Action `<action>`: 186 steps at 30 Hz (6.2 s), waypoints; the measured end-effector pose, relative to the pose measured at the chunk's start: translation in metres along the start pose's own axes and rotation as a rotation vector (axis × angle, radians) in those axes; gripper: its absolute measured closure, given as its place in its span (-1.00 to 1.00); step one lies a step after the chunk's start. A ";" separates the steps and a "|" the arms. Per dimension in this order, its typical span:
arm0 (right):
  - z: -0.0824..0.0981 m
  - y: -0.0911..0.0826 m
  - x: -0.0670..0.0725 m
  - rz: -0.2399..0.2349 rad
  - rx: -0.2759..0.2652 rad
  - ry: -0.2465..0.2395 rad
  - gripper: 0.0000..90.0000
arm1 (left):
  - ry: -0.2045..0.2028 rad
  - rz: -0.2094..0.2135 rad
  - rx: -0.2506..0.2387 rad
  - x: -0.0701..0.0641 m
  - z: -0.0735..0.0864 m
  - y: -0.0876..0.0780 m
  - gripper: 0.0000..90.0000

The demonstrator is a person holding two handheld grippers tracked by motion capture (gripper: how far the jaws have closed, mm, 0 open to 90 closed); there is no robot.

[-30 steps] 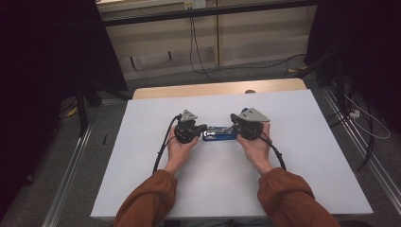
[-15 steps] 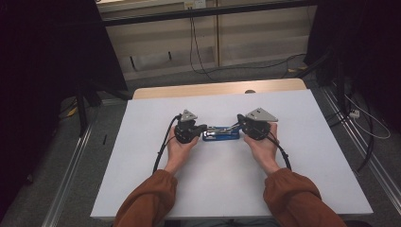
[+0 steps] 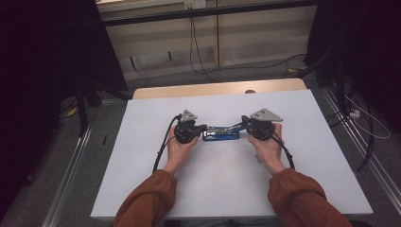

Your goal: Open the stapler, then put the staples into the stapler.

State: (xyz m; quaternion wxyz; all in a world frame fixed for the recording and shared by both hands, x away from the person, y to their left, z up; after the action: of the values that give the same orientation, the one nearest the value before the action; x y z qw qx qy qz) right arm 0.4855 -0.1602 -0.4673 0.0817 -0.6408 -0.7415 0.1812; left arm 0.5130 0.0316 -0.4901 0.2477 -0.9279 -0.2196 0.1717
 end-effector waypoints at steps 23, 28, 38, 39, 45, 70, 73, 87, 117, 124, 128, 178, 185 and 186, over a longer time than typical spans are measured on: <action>0.020 0.003 -0.012 0.002 0.068 -0.001 1.00 | -0.003 -0.004 -0.004 0.001 0.000 0.000 1.00; 0.021 0.000 -0.013 -0.003 0.078 -0.049 1.00 | -0.001 -0.007 -0.001 0.001 0.000 0.000 1.00; 0.024 -0.003 -0.019 0.001 0.074 -0.039 1.00 | -0.015 -0.002 0.000 0.001 0.000 0.000 1.00; 0.025 -0.003 -0.020 0.002 0.074 -0.038 1.00 | -0.014 0.001 -0.002 0.001 0.000 0.000 1.00; 0.025 -0.002 -0.020 -0.005 0.069 -0.032 1.00 | -0.031 0.004 -0.003 0.001 0.000 0.000 1.00; 0.018 -0.005 -0.019 -0.051 0.031 0.014 0.77 | 0.008 -0.016 -0.057 -0.003 -0.011 -0.007 0.86; 0.016 -0.006 -0.019 -0.060 0.020 0.021 0.68 | -0.009 -0.013 -0.093 -0.003 -0.015 -0.012 0.76; 0.012 -0.007 -0.020 -0.071 0.006 0.059 -0.29 | -0.030 -0.066 -0.129 -0.004 -0.021 -0.021 -0.38; 0.010 -0.035 -0.031 -0.097 -0.008 0.061 -0.88 | 0.025 -0.094 -0.154 -0.022 -0.003 -0.067 -0.90; 0.011 -0.043 -0.033 -0.111 -0.004 0.078 -0.87 | 0.026 -0.098 -0.154 -0.029 0.009 -0.079 -0.90; 0.015 -0.048 -0.039 -0.097 -0.009 0.079 -0.87 | 0.036 -0.109 -0.159 -0.032 0.016 -0.089 -0.92; 0.040 -0.072 -0.032 -0.309 0.255 0.029 -0.86 | -0.006 -0.151 -0.172 -0.071 0.073 -0.159 -0.92; 0.042 -0.076 -0.029 -0.358 0.314 0.022 -0.75 | 0.005 -0.148 -0.156 -0.075 0.072 -0.156 -0.91; 0.042 -0.076 -0.029 -0.360 0.326 0.013 -0.78 | 0.010 -0.145 -0.152 -0.075 0.072 -0.155 -0.91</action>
State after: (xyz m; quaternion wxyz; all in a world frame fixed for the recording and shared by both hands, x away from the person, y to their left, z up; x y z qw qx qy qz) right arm 0.4049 -0.2037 -0.4746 0.2199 -0.4776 -0.8043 0.2770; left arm 0.3687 0.1434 -0.4505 0.1897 -0.9265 -0.2972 0.1316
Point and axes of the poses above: each handheld gripper's, and its own axes: y roughly forward along the jaws, z roughly out of its underside, x roughly to its left, the point moved 8 cm from there along y, roughly forward along the jaws, and after that the axes turned 13 degrees about z, right-handed, at the moved point
